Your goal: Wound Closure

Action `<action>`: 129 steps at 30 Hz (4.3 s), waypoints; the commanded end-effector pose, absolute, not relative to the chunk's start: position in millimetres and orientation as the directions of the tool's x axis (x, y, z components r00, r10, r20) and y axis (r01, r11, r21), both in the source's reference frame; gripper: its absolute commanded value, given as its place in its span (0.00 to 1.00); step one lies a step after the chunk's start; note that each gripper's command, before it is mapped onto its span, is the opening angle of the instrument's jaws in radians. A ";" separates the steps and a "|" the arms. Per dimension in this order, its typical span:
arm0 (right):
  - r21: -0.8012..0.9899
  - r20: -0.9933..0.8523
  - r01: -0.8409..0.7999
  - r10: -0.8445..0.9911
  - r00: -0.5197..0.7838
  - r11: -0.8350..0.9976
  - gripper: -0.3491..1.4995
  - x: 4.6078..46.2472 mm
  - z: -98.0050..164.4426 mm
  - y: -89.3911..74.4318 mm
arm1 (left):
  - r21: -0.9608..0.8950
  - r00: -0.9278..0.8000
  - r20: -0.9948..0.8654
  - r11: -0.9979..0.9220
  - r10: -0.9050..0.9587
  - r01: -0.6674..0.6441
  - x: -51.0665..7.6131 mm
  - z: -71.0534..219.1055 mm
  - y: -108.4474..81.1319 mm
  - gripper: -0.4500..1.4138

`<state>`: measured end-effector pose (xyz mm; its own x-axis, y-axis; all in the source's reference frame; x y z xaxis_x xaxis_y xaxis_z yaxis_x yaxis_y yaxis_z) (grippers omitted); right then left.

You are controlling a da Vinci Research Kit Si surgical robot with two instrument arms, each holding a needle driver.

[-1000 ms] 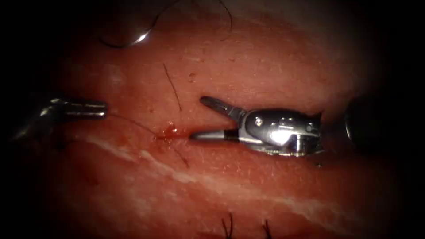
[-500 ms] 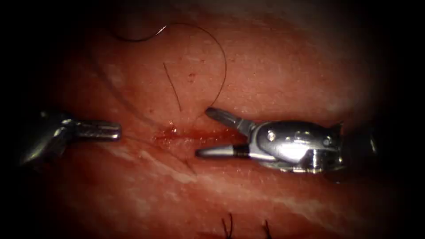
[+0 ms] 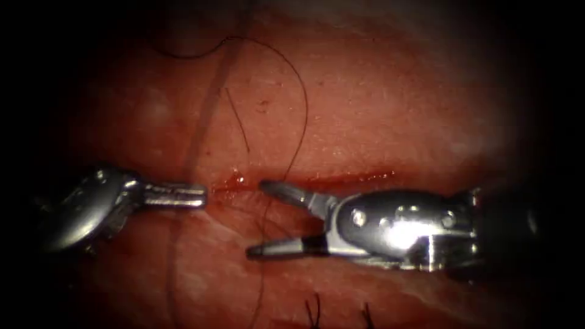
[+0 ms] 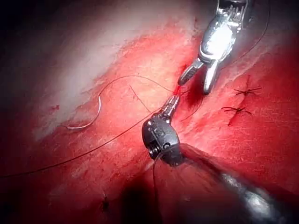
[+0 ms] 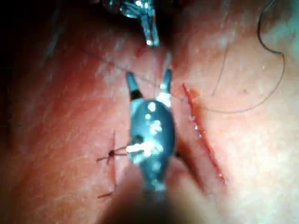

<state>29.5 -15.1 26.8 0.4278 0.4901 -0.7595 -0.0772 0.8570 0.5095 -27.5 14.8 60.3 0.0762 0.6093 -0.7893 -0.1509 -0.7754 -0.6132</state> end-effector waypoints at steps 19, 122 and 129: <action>0.500 -0.746 -0.108 0.491 0.450 0.859 0.71 21.4 27.8 -21.1 | -0.571 0.020 -0.817 -0.805 0.576 -0.161 -25.6 61.5 14.8 0.00; 0.434 -0.681 -0.107 0.403 0.612 0.895 0.00 31.9 27.8 -14.9 | -0.520 -0.112 -0.825 -0.822 0.554 -0.233 -26.8 61.1 13.0 0.67; 0.433 -0.681 -0.112 0.406 0.609 0.894 0.00 31.5 28.0 -14.7 | -0.496 -0.338 -0.760 -0.831 0.555 -0.251 -25.9 60.4 11.6 0.67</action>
